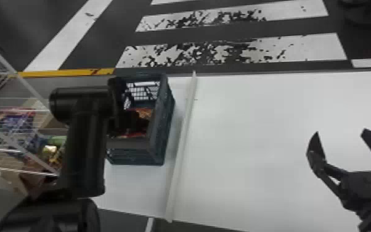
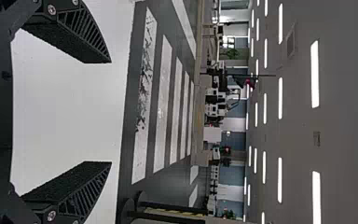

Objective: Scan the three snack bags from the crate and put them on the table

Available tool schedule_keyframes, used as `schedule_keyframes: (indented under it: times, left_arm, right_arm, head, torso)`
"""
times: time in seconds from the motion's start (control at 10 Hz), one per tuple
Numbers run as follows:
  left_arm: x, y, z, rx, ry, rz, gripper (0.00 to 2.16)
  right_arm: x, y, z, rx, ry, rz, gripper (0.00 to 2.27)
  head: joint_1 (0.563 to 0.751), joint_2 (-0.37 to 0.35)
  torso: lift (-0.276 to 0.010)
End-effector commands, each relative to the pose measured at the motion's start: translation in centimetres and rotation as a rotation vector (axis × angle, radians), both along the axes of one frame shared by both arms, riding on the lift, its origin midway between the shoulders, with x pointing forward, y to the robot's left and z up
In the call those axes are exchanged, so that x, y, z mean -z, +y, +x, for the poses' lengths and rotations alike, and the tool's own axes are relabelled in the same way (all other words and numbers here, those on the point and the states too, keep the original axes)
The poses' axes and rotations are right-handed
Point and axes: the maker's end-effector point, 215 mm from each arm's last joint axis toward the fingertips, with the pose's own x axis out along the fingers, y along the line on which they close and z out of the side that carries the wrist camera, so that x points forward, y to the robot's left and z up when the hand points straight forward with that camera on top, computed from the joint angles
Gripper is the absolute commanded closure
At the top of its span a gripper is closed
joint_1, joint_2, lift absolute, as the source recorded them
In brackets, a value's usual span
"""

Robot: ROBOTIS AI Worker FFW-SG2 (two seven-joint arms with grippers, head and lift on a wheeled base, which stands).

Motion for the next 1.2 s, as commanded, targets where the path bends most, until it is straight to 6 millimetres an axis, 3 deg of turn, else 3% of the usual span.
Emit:
schedule_keyframes:
  times: [0.0, 0.5, 1.1]
  left_arm:
    - [-0.4, 0.8, -0.5, -0.015, -0.007, 0.017, 1.90]
    - [-4.3, 0.6, -1.7, -0.002, -0.143, 0.056, 1.89]
    - [-9.0, 0.1, -1.8, 0.019, -0.291, 0.131, 1.89]
  right_arm:
    - [0.0, 0.1, -0.1, 0.002, 0.000, 0.004, 0.11]
    - [-0.1, -0.1, -0.7, 0.013, -0.002, 0.008, 0.11]
    - [-0.9, -0.3, -1.4, 0.029, -0.022, 0.027, 0.11]
  head:
    - [0.695, 0.253]
    - [0.695, 0.267]
    - [0.695, 0.264]
  torso:
    - [-0.094]
    - [-0.094]
    - [-0.094]
